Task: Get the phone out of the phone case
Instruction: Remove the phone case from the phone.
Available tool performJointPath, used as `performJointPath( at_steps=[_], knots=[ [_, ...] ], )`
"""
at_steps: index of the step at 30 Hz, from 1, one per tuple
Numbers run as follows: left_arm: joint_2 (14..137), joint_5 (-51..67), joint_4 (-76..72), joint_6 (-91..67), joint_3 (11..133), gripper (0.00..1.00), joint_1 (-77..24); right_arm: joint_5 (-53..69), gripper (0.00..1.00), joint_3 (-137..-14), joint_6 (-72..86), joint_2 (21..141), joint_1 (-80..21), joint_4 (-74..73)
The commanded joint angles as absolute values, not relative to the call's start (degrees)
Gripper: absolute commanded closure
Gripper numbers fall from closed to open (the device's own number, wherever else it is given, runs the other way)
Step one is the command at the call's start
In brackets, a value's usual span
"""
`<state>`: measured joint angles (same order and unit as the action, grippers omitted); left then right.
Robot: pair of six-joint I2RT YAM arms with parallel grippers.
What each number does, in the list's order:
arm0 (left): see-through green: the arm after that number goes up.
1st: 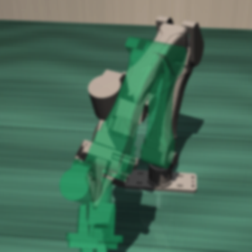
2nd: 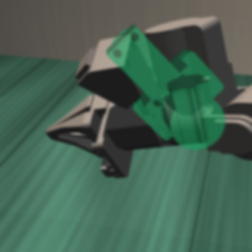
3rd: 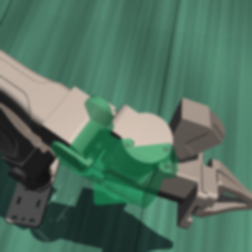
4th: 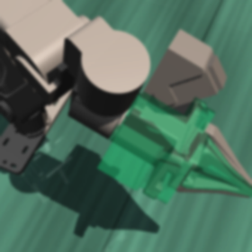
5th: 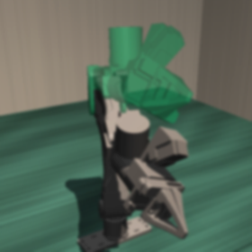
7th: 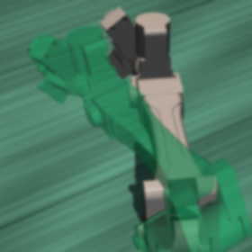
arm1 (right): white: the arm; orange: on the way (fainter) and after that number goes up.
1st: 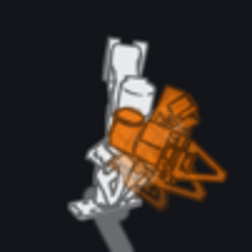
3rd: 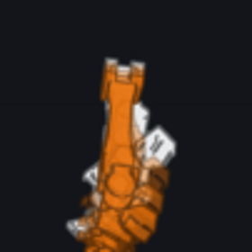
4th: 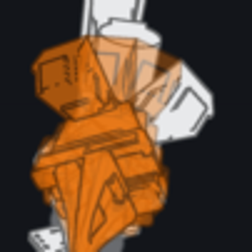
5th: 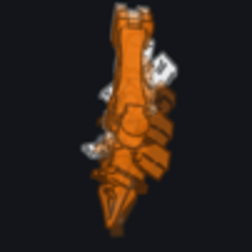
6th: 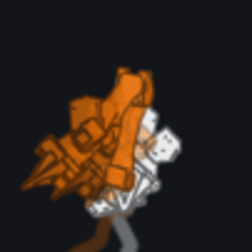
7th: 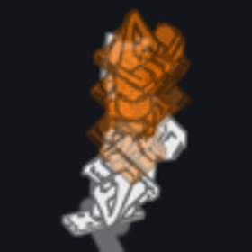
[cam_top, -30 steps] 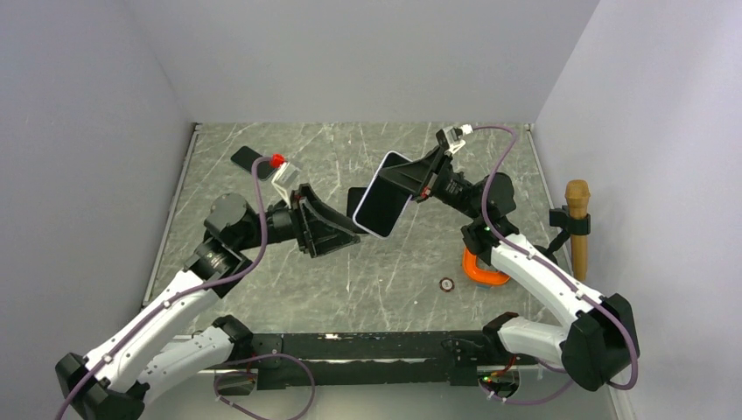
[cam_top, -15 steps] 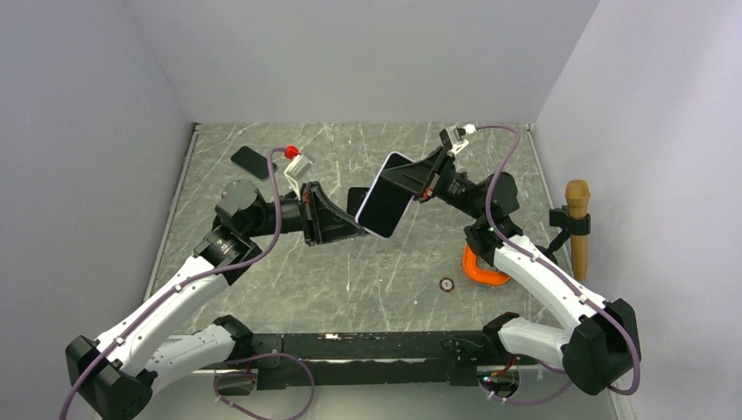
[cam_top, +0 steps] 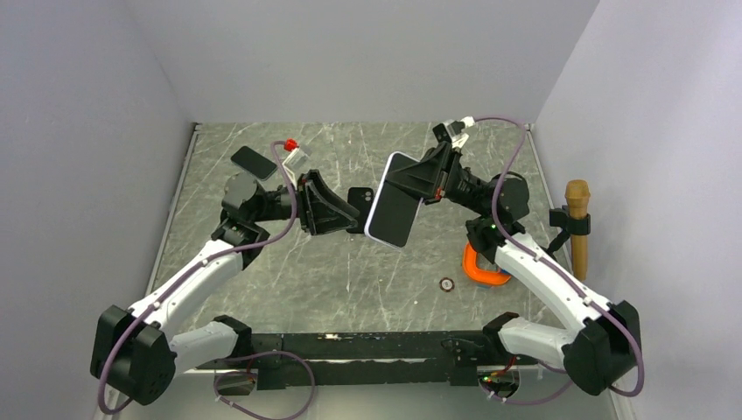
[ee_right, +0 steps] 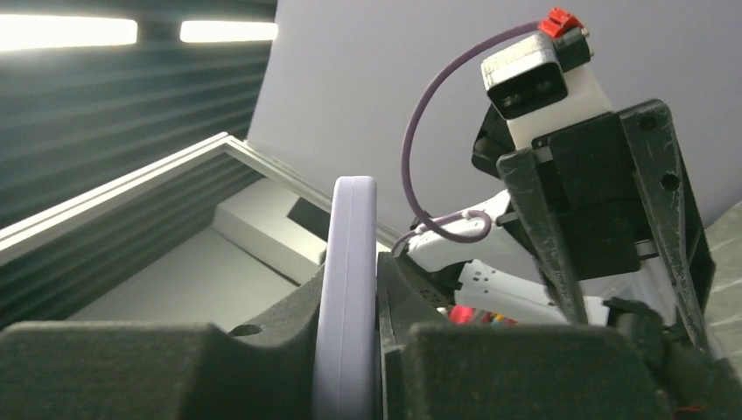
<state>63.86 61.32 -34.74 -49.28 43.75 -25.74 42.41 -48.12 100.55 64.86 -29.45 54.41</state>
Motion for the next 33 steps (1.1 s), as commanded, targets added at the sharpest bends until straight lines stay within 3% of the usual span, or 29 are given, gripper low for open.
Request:
performJointPath(
  at_steps=[1,5,13,33],
  knots=[
    [57.9,58.5,-34.5,-48.4,43.5,0.34,-25.9,43.0,1.00,-53.9,91.5,60.7,-27.7,44.9],
    [52.6,56.1,-32.4,-49.8,41.8,0.17,-27.6,42.7,1.00,-53.4,89.8,62.4,-26.5,45.4],
    [49.5,47.8,-20.3,-47.2,48.1,0.21,-34.8,41.5,1.00,-55.1,85.1,64.8,-26.8,41.7],
    [55.4,48.3,-25.0,-50.8,49.8,0.61,-35.7,39.6,1.00,-58.5,77.3,63.0,-28.9,31.2]
  ],
)
